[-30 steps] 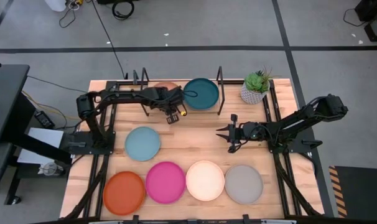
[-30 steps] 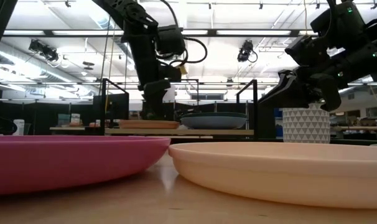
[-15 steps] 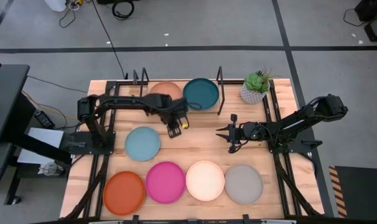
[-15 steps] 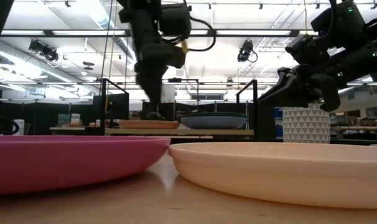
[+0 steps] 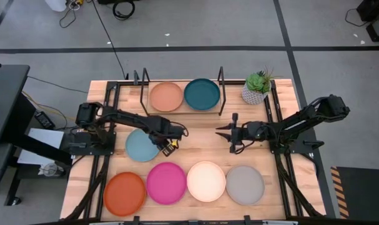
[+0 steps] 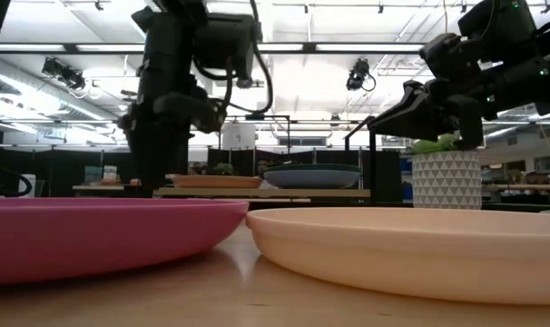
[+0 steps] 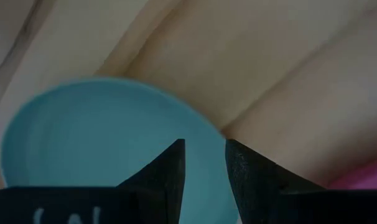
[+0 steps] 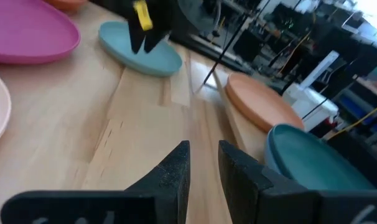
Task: Place and stack plates onto a shelf
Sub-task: Stack the light blue onto the light orange plate
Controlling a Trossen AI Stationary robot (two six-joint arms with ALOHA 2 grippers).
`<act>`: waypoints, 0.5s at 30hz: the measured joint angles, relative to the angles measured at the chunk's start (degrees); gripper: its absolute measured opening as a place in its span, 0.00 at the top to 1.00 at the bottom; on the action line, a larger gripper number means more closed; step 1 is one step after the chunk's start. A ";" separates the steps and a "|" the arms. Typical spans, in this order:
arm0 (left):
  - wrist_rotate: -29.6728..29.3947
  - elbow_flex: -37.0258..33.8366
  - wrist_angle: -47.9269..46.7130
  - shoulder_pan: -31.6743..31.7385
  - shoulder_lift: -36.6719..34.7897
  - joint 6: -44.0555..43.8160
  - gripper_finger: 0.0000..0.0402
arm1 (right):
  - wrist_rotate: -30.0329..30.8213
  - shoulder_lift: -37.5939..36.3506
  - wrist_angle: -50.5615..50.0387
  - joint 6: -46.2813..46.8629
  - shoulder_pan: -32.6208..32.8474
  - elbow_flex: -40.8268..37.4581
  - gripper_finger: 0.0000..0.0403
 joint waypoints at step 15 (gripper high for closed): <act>-0.33 -5.04 6.27 -2.73 0.00 -11.35 0.69 | -1.93 0.01 4.39 -7.85 -0.28 0.00 0.78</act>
